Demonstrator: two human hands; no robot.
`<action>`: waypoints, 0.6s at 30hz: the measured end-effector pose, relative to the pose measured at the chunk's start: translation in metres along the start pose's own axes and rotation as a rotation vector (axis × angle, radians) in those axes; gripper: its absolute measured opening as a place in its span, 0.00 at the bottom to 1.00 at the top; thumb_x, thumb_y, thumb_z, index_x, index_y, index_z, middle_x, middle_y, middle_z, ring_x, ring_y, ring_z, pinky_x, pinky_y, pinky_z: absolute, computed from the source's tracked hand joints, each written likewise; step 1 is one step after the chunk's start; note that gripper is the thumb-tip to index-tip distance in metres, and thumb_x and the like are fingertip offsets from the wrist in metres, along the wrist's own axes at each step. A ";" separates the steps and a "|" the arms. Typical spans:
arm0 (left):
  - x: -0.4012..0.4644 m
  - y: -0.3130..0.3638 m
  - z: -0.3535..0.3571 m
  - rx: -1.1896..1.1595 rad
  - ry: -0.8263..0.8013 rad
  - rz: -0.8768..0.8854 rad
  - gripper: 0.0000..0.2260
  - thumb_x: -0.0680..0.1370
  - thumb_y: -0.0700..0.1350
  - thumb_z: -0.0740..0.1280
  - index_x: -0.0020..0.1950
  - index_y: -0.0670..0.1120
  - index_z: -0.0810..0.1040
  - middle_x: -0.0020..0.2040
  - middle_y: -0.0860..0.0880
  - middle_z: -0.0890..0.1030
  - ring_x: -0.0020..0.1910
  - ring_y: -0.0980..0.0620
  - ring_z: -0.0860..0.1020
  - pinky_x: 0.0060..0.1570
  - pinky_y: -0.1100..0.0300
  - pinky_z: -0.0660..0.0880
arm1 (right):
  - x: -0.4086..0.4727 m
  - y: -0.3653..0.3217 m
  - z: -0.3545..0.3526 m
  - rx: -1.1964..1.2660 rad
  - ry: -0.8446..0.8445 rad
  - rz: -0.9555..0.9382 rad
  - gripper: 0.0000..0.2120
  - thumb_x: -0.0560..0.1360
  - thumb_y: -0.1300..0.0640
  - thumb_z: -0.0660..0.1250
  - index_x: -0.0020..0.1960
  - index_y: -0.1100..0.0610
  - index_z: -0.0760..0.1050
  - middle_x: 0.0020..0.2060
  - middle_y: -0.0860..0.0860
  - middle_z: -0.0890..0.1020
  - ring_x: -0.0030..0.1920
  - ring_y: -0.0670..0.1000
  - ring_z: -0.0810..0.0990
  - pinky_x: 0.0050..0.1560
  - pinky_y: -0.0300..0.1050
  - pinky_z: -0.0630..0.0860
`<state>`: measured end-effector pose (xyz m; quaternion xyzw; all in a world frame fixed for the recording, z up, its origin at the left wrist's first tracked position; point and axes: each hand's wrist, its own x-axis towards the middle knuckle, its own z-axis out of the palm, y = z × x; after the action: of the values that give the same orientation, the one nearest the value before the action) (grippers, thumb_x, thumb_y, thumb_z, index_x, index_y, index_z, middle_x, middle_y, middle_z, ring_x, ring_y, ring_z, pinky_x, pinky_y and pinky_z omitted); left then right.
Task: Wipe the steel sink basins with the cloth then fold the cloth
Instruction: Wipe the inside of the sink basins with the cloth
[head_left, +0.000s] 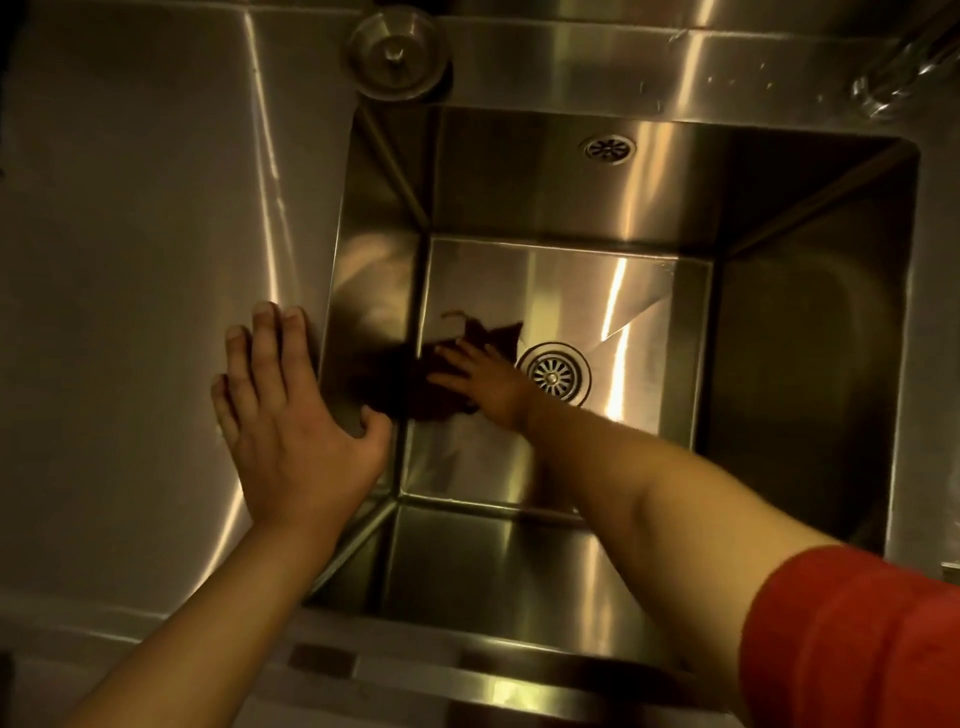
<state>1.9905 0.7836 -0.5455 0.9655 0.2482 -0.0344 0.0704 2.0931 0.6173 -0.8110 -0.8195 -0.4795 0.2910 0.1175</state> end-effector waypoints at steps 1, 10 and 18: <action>0.000 0.000 0.000 0.002 -0.002 0.002 0.48 0.72 0.53 0.74 0.84 0.47 0.51 0.85 0.46 0.51 0.84 0.42 0.48 0.80 0.36 0.52 | 0.007 0.013 -0.011 0.012 0.040 0.025 0.37 0.75 0.64 0.70 0.80 0.46 0.63 0.81 0.56 0.57 0.80 0.65 0.54 0.73 0.69 0.59; 0.002 0.001 0.001 0.021 0.006 -0.005 0.49 0.70 0.53 0.75 0.84 0.47 0.51 0.85 0.45 0.52 0.84 0.42 0.49 0.80 0.37 0.51 | -0.091 0.155 -0.072 0.095 0.197 0.556 0.40 0.76 0.59 0.69 0.82 0.46 0.54 0.82 0.59 0.51 0.81 0.64 0.49 0.79 0.62 0.54; 0.001 0.004 -0.004 -0.010 -0.012 -0.004 0.47 0.69 0.56 0.67 0.84 0.46 0.51 0.85 0.44 0.52 0.84 0.41 0.49 0.79 0.35 0.53 | -0.206 0.095 -0.004 0.140 0.006 0.745 0.44 0.76 0.64 0.70 0.83 0.48 0.49 0.82 0.59 0.41 0.80 0.66 0.44 0.78 0.60 0.58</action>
<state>1.9940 0.7813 -0.5409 0.9644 0.2499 -0.0390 0.0768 2.0872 0.3929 -0.7775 -0.9286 -0.1271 0.3433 0.0605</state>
